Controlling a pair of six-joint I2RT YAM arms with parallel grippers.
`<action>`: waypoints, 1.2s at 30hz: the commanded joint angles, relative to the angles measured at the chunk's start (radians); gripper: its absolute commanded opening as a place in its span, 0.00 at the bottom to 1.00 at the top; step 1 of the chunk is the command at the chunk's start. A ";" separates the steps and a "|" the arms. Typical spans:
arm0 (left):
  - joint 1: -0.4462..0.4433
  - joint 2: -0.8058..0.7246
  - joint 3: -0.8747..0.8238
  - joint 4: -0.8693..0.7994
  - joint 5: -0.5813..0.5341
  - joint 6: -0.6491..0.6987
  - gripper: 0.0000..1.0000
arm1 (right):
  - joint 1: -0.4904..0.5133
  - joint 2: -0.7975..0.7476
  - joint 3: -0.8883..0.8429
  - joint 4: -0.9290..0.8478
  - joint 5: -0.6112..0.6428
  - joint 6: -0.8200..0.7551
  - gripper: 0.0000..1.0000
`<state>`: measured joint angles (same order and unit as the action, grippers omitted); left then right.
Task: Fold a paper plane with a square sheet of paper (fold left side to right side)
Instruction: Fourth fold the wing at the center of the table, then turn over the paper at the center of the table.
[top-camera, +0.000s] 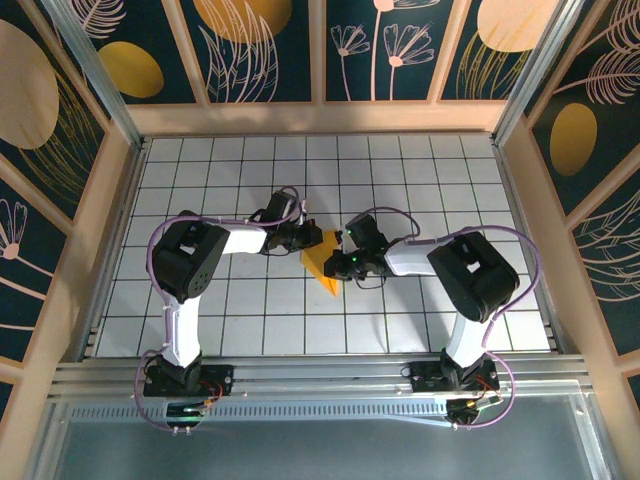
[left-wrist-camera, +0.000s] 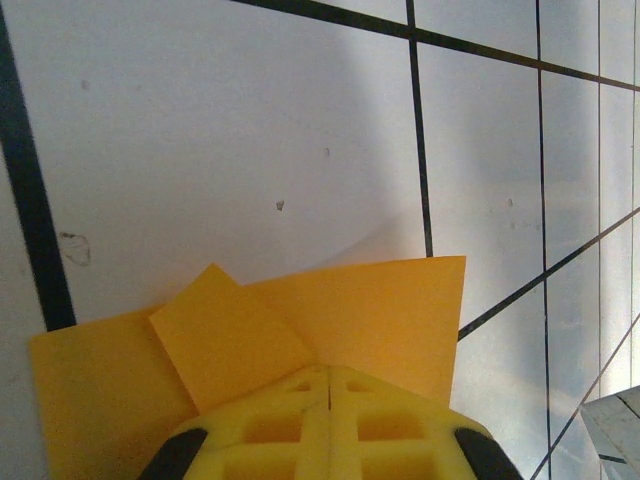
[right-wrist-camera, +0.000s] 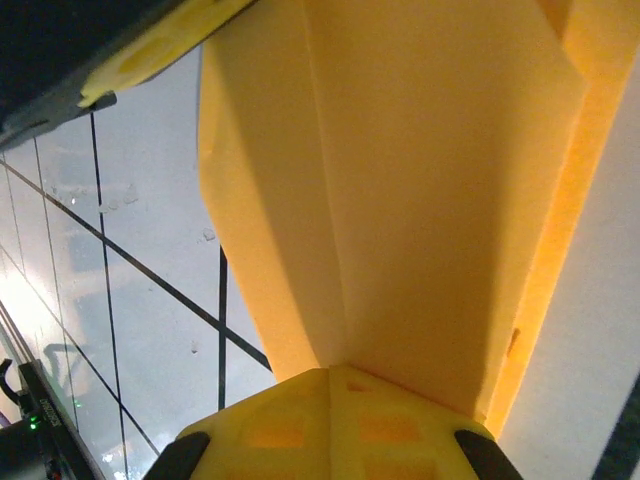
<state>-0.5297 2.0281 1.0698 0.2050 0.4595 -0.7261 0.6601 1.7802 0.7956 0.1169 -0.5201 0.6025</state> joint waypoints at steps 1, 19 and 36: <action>0.016 0.030 -0.010 -0.090 -0.094 0.014 0.00 | 0.018 -0.047 -0.040 -0.053 -0.052 0.026 0.00; 0.016 0.026 -0.008 -0.092 -0.093 0.016 0.00 | 0.019 -0.024 -0.106 -0.048 -0.047 0.021 0.00; 0.032 -0.178 0.114 -0.128 -0.089 0.064 0.29 | -0.149 -0.265 -0.041 -0.169 -0.028 -0.201 0.24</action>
<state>-0.5125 1.9411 1.1484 0.1112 0.4175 -0.6994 0.5461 1.5402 0.7258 -0.0544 -0.5873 0.4591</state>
